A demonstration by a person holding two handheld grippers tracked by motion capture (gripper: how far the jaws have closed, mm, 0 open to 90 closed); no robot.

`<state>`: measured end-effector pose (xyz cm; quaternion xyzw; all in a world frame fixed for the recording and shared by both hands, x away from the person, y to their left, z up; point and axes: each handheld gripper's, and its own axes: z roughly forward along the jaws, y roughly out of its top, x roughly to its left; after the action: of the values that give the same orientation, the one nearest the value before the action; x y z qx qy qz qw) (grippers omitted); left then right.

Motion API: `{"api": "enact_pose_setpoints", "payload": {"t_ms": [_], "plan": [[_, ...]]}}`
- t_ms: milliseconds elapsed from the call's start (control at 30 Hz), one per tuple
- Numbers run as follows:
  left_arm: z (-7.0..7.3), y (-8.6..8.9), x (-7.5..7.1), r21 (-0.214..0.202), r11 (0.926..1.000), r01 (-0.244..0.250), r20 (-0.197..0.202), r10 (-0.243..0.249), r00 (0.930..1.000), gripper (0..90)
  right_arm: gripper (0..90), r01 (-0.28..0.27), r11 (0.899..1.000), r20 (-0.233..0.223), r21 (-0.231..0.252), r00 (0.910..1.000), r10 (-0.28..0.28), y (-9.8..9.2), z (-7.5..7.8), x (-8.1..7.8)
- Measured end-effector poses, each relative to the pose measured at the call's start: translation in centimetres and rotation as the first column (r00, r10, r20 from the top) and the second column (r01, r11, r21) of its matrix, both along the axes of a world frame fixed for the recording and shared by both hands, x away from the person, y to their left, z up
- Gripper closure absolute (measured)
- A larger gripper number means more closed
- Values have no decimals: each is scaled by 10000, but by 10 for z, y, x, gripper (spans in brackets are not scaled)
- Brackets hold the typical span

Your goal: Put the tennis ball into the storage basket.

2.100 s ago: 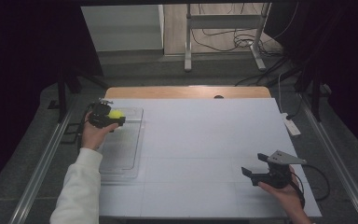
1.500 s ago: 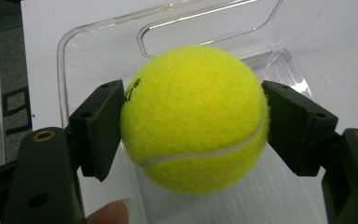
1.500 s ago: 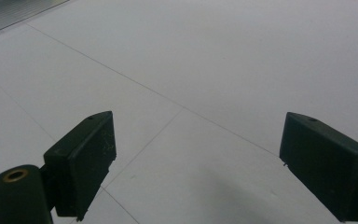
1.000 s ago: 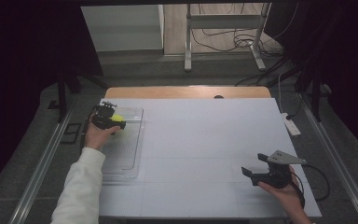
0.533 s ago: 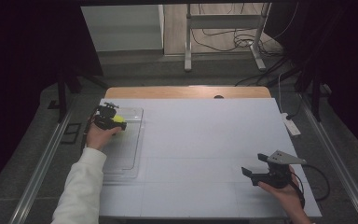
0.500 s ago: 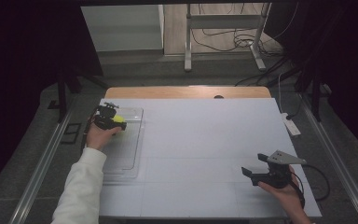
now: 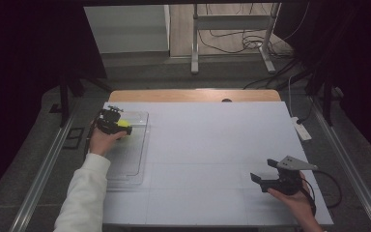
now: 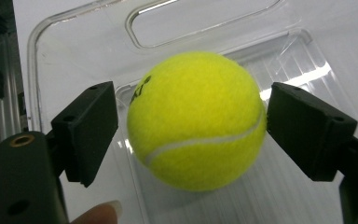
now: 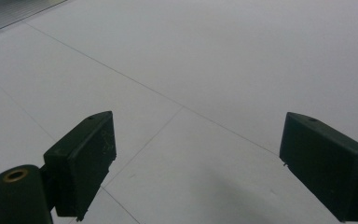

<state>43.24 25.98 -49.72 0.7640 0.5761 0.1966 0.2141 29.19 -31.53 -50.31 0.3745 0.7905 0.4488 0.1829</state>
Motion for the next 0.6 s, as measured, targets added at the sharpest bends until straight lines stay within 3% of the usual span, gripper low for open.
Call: {"api": "enact_pose_setpoints", "payload": {"t_ms": [367,600], "plan": [[10,2,-8,-705,9972,267,642,-222,9977,150,111,4,10000,36,-1,10000,-4,0,1,-1],[18,7,-18,-1375,9896,435,1015,-296,9944,151,111,6,10000,37,-3,10000,-6,0,1,-1]]}}
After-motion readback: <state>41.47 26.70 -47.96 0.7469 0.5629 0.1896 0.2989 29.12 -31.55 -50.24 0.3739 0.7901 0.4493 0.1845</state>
